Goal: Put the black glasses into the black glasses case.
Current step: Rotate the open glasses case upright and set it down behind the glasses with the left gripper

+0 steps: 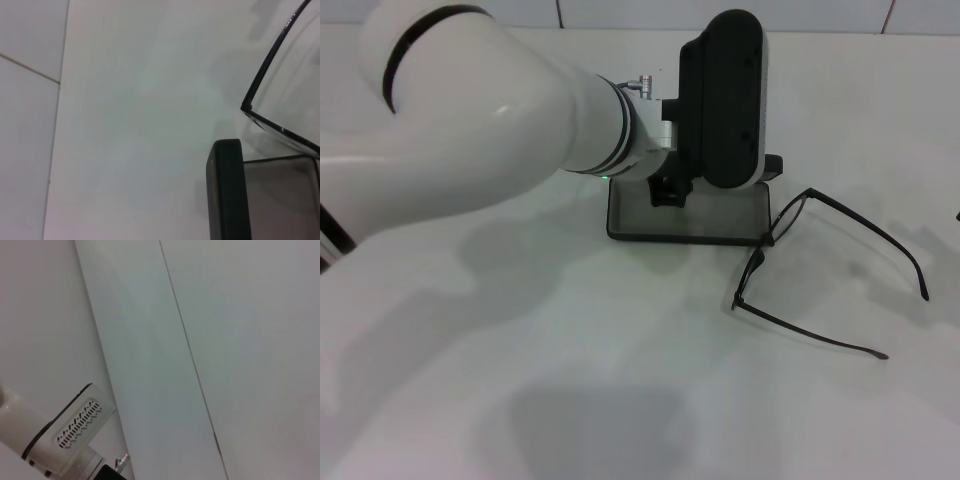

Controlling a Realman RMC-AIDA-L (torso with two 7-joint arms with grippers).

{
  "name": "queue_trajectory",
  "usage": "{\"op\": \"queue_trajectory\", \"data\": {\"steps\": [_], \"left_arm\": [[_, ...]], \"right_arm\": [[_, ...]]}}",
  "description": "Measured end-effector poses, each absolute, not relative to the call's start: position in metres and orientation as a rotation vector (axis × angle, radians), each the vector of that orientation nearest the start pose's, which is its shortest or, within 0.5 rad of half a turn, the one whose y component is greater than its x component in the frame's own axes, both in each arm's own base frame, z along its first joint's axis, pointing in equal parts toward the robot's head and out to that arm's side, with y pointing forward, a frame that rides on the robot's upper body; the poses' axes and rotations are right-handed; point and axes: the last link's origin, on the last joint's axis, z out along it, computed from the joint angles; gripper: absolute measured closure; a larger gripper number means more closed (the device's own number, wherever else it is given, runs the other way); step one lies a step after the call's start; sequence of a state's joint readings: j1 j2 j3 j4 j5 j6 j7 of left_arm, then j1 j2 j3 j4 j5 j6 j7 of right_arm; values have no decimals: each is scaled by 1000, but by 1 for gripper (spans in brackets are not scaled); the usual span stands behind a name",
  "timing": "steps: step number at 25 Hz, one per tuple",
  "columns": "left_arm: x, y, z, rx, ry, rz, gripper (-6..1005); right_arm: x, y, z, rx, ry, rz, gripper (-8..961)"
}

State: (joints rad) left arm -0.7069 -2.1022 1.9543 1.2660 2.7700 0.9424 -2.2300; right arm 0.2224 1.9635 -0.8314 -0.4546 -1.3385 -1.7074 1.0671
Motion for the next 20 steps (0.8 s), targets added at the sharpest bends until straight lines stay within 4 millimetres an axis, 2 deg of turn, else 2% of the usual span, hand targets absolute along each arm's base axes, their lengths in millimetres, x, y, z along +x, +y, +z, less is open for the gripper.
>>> {"op": "queue_trajectory", "data": {"steps": [17, 20], "left_arm": [[-100, 371, -103, -2528, 508, 530, 694], [-96, 371, -103, -2525, 516, 522, 584]], "right_arm": [[326, 253, 58, -2240, 549, 1123, 112], [327, 253, 59, -2250, 546, 1110, 112]]}}
